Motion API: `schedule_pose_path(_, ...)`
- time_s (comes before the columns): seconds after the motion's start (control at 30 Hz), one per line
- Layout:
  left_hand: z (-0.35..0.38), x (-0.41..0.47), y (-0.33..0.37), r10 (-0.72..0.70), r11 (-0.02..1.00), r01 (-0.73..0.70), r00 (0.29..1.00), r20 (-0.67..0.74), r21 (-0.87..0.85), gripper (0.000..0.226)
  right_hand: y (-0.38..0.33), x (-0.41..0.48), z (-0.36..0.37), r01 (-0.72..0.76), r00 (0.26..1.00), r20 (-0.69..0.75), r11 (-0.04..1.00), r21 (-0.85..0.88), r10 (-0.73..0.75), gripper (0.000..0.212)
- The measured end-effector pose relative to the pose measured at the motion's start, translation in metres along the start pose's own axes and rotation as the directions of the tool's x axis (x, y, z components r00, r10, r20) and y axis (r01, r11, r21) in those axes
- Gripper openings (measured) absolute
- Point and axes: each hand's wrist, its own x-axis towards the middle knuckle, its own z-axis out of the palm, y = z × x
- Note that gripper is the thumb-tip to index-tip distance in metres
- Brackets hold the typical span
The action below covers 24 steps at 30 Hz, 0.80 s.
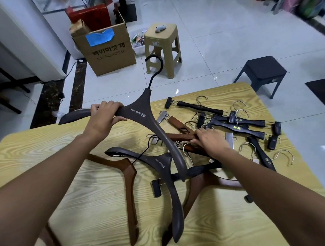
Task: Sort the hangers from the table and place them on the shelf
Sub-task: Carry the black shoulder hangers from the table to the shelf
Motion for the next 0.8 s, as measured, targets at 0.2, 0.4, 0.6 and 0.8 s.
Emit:
schedule_pose_path(0.2, 0.005, -0.009, -0.001, -0.020, 1.000, 0.020, 1.000, 0.014, 0.002, 0.038, -0.006, 0.008, 0.014, -0.003, 0.999, -0.039, 1.000, -0.005, 0.003, 0.048)
schedule_pose_path(0.4, 0.010, -0.013, -0.012, -0.057, 0.998, 0.056, 0.998, 0.035, 0.025, 0.039, -0.015, 0.013, 0.013, -0.004, 0.994, -0.110, 0.992, -0.125, -0.010, 0.037)
schedule_pose_path(0.6, 0.012, -0.010, -0.016, -0.070, 0.997, 0.069, 0.997, 0.040, 0.030, 0.040, -0.007, 0.020, 0.009, 0.035, 0.944, -0.310, 0.966, -0.257, -0.117, 0.027)
schedule_pose_path(0.8, 0.014, -0.005, -0.014, -0.061, 0.998, 0.060, 0.997, 0.040, 0.022, 0.040, 0.002, 0.027, 0.003, 0.127, 0.955, -0.242, 0.975, -0.184, -0.170, 0.032)
